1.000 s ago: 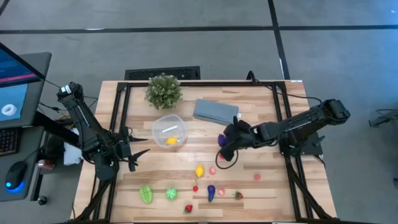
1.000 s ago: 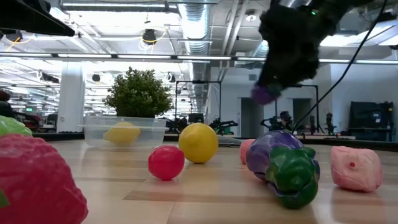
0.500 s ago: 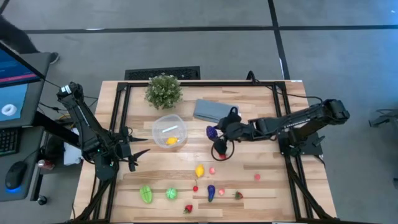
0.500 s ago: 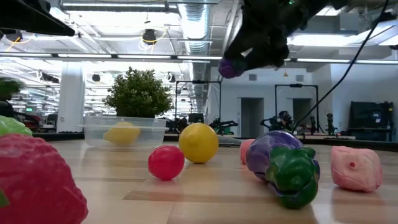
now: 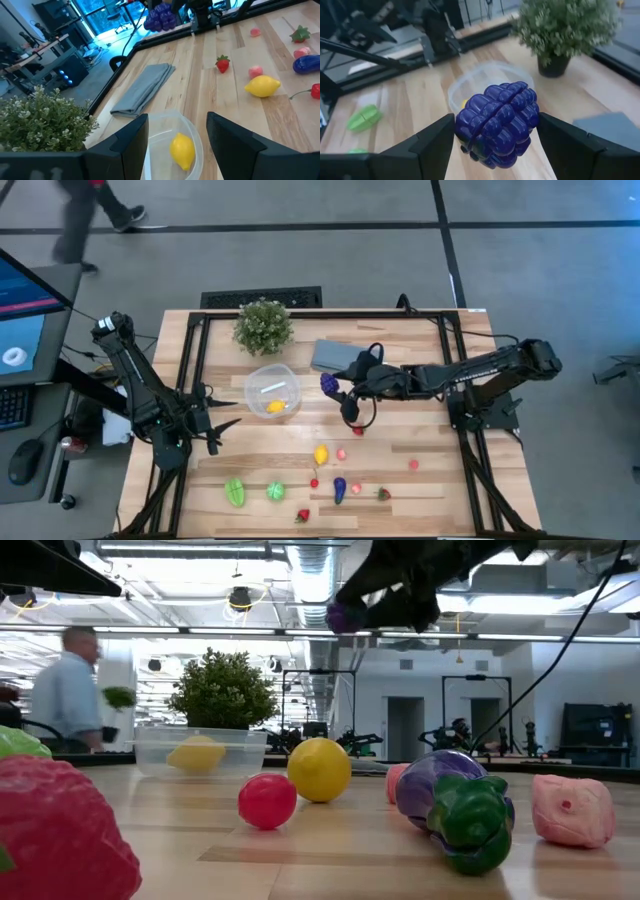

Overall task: Pick and placing Produce into tupperware
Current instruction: Put the blackberry into the transparent bin

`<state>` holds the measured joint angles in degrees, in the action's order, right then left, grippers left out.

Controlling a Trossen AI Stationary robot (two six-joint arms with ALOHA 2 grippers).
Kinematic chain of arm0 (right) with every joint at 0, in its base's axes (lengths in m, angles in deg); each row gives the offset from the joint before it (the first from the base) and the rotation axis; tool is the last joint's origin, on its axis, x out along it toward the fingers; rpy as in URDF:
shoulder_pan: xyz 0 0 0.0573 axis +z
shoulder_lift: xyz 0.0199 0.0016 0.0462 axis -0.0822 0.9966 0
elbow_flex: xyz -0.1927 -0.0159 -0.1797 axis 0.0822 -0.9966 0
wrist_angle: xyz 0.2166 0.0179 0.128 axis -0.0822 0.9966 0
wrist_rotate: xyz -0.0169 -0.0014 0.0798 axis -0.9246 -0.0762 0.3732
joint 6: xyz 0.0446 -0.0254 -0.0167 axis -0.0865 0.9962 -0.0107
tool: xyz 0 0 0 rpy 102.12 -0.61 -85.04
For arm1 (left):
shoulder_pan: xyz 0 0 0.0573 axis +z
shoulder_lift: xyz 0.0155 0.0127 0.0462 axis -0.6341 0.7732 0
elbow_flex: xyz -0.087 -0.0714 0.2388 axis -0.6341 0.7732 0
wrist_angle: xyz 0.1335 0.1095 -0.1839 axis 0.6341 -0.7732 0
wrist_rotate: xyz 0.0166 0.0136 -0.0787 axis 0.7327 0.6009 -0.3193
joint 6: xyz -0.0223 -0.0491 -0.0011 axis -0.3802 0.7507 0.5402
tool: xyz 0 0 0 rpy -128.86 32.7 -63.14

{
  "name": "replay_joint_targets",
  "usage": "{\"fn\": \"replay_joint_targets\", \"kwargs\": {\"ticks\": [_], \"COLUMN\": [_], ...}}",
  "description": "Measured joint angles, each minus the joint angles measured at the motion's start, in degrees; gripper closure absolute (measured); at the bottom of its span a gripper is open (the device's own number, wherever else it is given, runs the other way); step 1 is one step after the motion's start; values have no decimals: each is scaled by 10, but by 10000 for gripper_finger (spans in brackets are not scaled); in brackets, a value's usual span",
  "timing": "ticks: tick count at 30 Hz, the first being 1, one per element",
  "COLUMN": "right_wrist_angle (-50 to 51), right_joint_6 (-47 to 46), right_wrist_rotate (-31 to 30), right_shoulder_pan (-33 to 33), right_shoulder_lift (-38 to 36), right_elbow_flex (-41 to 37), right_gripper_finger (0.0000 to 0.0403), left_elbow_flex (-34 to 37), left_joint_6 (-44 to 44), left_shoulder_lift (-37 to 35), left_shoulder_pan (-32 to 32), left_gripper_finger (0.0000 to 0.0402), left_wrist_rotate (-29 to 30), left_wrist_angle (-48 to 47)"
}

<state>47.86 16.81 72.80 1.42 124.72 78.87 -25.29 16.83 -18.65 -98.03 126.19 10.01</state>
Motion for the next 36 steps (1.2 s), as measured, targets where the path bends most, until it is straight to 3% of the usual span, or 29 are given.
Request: {"fn": "replay_joint_targets", "kwargs": {"ticks": [6, 11, 27, 36], "right_wrist_angle": [-52, -65, -93, -69], "right_joint_6": [24, 34, 103, 104], "right_wrist_rotate": [10, 47, 160, 193], "right_shoulder_pan": [-4, -19, -91, -115], "right_shoulder_lift": [29, 103, 342, 378], "right_elbow_flex": [1, 32, 264, 297], "right_gripper_finger": [101, 101, 101, 101], "left_elbow_flex": [0, 0, 0, 0], "left_joint_6": [-1, -1, -4, -11], "left_shoulder_lift": [0, 0, 0, 0], "left_shoulder_pan": [0, 0, 0, 0], "left_gripper_finger": [209, 209, 209, 209], "left_wrist_rotate": [3, 4, 4, 4], "left_wrist_angle": [0, 2, -2, -7]}}
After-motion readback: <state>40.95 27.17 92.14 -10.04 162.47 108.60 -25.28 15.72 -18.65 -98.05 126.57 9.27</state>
